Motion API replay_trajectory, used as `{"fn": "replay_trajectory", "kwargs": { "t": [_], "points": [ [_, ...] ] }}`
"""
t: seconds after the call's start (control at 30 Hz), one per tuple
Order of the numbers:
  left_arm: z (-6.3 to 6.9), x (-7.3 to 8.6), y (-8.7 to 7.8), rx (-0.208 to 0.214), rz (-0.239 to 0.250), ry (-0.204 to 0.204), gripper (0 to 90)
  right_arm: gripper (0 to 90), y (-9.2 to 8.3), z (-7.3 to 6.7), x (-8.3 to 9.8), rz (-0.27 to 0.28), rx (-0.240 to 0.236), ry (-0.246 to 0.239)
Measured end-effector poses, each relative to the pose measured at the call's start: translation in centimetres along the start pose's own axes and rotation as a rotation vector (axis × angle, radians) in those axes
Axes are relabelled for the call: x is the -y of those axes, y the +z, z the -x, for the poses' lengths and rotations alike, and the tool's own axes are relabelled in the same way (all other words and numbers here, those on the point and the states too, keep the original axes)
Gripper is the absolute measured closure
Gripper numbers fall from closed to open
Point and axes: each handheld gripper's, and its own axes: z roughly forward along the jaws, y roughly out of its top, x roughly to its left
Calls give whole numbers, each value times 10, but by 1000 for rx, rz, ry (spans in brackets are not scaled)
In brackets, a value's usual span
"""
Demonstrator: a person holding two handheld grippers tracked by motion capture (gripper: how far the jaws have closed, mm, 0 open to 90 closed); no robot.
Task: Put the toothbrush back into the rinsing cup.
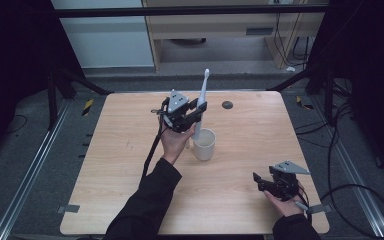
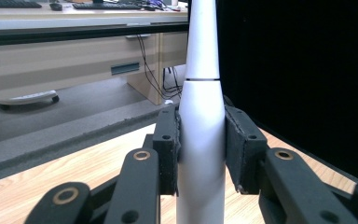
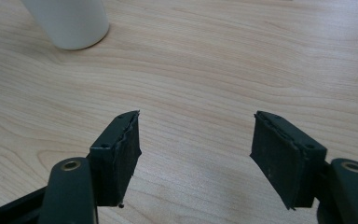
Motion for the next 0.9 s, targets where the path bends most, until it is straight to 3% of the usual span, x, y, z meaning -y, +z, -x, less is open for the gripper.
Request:
{"fn": "replay_trajectory", "kwargs": {
  "t": [0.47, 0.9],
  "points": [
    [6, 10, 18, 12, -12, 6, 666, 325, 0, 0, 0, 0, -1, -1],
    [7, 30, 28, 11, -49, 6, 666, 325, 1, 0, 0, -2, 0, -4]
  ]
}}
